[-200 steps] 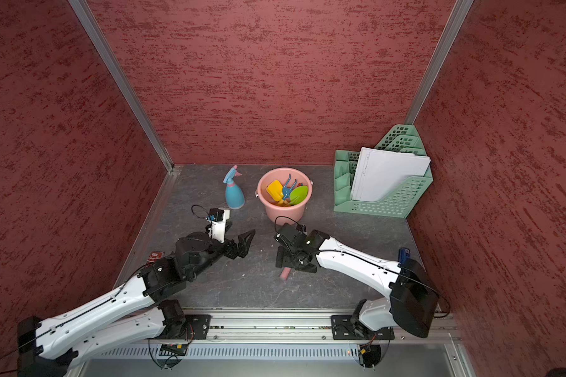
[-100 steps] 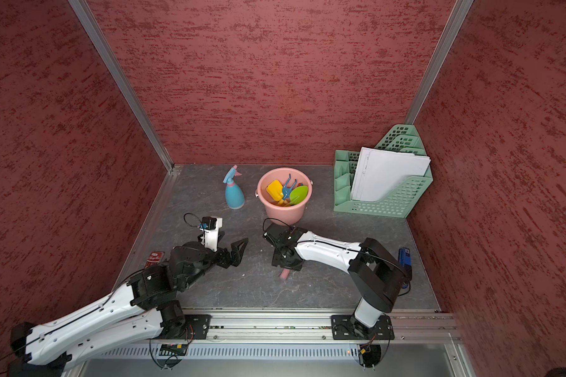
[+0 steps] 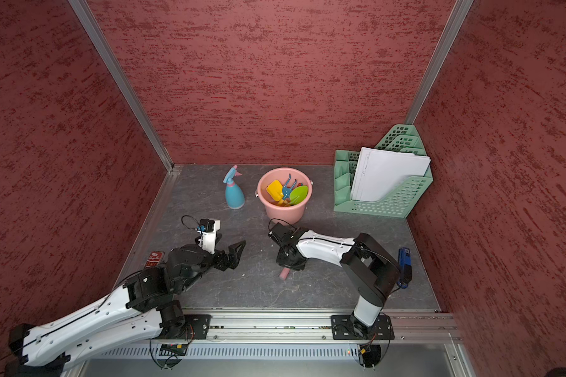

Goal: Organize the gardening tools
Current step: Pick up the gardening tool from the center of the board.

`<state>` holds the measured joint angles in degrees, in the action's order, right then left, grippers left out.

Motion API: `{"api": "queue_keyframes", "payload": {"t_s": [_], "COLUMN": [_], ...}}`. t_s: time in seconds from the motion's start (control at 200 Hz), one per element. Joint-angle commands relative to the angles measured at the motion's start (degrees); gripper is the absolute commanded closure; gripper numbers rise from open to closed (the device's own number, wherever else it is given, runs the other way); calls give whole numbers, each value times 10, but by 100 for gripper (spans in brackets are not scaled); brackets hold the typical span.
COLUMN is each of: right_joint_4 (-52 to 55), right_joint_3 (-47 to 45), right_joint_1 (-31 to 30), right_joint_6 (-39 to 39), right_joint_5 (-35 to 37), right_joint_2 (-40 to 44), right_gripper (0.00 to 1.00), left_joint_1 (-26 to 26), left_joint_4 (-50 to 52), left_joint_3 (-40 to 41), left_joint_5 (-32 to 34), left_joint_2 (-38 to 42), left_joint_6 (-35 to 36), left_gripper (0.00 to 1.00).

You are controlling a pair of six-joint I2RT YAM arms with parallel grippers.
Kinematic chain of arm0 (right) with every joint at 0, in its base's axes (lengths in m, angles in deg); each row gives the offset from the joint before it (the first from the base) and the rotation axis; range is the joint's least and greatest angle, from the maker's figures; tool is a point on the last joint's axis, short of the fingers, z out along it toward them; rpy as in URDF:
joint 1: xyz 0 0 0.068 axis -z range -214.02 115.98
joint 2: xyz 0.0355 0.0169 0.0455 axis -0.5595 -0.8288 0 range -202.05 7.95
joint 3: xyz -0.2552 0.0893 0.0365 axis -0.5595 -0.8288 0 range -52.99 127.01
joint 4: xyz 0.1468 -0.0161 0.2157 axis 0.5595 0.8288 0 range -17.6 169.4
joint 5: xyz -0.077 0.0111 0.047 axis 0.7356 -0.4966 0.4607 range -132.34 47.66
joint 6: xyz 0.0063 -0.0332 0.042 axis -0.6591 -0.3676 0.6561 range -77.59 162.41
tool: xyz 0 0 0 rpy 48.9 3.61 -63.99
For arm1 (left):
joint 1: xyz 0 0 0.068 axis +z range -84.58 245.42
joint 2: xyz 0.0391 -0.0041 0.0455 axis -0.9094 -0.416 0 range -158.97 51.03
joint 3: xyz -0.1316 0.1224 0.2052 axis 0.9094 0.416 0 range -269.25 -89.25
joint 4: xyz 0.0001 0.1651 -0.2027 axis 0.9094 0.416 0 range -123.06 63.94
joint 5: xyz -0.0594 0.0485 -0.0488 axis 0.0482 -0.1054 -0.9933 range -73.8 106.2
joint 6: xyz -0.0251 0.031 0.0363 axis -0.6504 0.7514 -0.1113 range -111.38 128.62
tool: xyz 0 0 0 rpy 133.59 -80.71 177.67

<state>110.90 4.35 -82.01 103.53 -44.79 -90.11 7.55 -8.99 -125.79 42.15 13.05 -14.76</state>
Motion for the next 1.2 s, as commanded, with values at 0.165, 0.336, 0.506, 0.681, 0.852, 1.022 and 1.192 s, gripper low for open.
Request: {"api": "queue_keyframes", "payload": {"t_s": [0.165,0.336,0.506,0.681,0.852,1.022,1.192], "right_joint_4": [-14,14,109,213,240,181,68], "right_joint_3": [-18,-45,-53,8,125,233,304], "right_joint_1": [9,8,4,0,1,6,34], "right_joint_6": [9,33,56,39,-59,-190,-299], "right_joint_5": [-13,11,63,143,231,286,279], "right_joint_2": [10,100,254,364,350,270,176], "right_gripper": [95,100,100,100,100,100,100], "left_joint_1": [-2,-3,-3,1,44,108,144], "left_joint_4": [4,16,32,33,30,10,-10], "left_joint_3": [-14,-15,-17,-25,-50,-72,-106], "left_joint_5": [8,9,14,17,-45,-139,-207], "left_joint_2": [-16,-4,-2,-25,-69,-114,-164], "left_joint_6": [6,2,0,8,18,28,42], "left_gripper": [0,0,0,0,0,0,0]}}
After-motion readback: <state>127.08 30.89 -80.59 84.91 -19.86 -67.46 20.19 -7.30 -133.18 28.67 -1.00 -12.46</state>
